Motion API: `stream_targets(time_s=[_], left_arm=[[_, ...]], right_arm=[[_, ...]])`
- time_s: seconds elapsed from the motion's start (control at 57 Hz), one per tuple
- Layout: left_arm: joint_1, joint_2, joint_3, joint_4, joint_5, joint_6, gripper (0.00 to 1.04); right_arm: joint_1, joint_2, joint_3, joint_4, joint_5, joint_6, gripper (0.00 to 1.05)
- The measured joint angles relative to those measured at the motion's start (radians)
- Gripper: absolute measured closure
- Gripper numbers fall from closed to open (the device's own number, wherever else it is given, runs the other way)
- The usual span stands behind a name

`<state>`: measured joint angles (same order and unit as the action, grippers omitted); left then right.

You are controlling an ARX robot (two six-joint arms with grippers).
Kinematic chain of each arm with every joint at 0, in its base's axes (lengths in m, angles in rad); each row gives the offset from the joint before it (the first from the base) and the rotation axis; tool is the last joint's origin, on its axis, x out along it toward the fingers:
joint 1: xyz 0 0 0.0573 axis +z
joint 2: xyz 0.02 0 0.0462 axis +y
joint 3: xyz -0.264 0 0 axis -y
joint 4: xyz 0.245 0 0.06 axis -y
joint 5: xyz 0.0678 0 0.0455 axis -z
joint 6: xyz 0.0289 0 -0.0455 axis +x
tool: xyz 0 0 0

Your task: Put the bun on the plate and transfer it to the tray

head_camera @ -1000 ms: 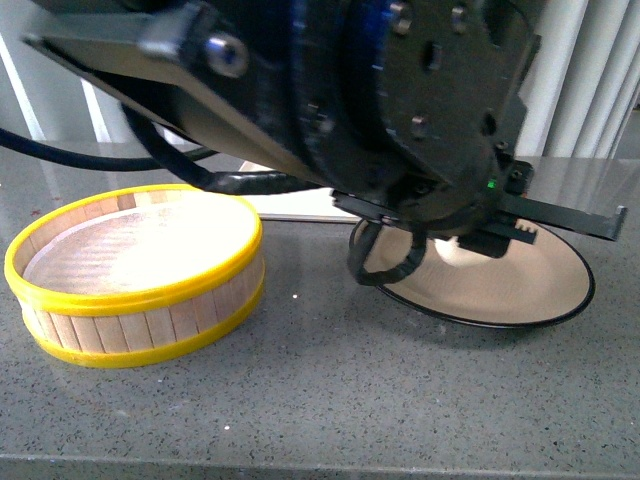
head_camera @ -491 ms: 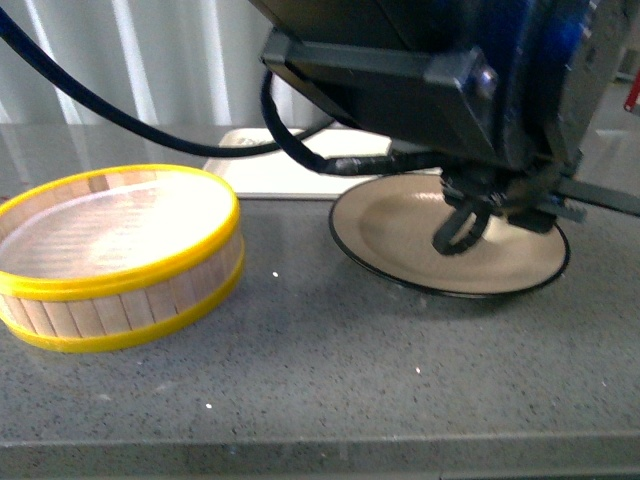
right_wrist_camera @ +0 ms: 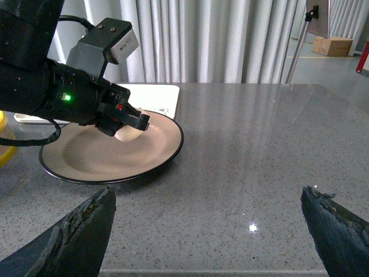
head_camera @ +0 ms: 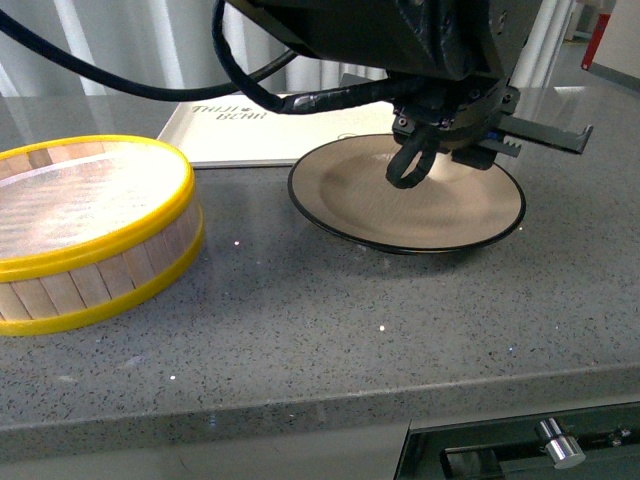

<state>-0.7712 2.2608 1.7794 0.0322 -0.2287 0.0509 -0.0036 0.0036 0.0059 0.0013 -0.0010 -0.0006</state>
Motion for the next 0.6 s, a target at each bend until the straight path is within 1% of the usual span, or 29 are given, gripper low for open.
stream_targets(time_s=[0.053,0.07,0.158,0.175,0.193,0.228,0.316,0.351,0.368,0.386,0.509,0.544,0.596], left_arm=[[0.001,0.003,0.0,-0.004,-0.01,0.006,0.92],[0.001,0.003,0.0,-0.004,-0.012,0.006,0.91],[0.005,0.004,0.0,-0.013,-0.023,0.009,0.76],[0.005,0.004,0.0,-0.013,-0.024,0.009,0.75],[0.005,0.004,0.0,-0.013,-0.024,0.009,0.7],[0.005,0.004,0.0,-0.013,-0.024,0.009,0.67],[0.008,0.004,-0.004,-0.013,-0.022,0.009,0.53],[0.008,0.003,-0.005,-0.013,-0.022,0.009,0.5],[0.01,0.003,-0.009,-0.013,-0.021,0.009,0.45],[0.01,0.003,-0.01,-0.013,-0.021,0.009,0.45],[0.02,-0.003,-0.032,-0.012,-0.007,0.003,0.24],[0.022,-0.004,-0.035,-0.012,-0.006,0.002,0.21],[0.029,-0.011,-0.046,-0.012,-0.004,-0.001,0.11]], right_arm=[[0.0,0.0,0.0,0.0,0.0,0.0,0.08],[0.0,0.0,0.0,0.0,0.0,0.0,0.08],[0.0,0.0,0.0,0.0,0.0,0.0,0.08],[0.0,0.0,0.0,0.0,0.0,0.0,0.08],[0.0,0.0,0.0,0.0,0.0,0.0,0.08],[0.0,0.0,0.0,0.0,0.0,0.0,0.08],[0.0,0.0,0.0,0.0,0.0,0.0,0.08],[0.0,0.0,0.0,0.0,0.0,0.0,0.08],[0.0,0.0,0.0,0.0,0.0,0.0,0.08],[0.0,0.0,0.0,0.0,0.0,0.0,0.08],[0.0,0.0,0.0,0.0,0.0,0.0,0.08],[0.0,0.0,0.0,0.0,0.0,0.0,0.08],[0.0,0.0,0.0,0.0,0.0,0.0,0.08]])
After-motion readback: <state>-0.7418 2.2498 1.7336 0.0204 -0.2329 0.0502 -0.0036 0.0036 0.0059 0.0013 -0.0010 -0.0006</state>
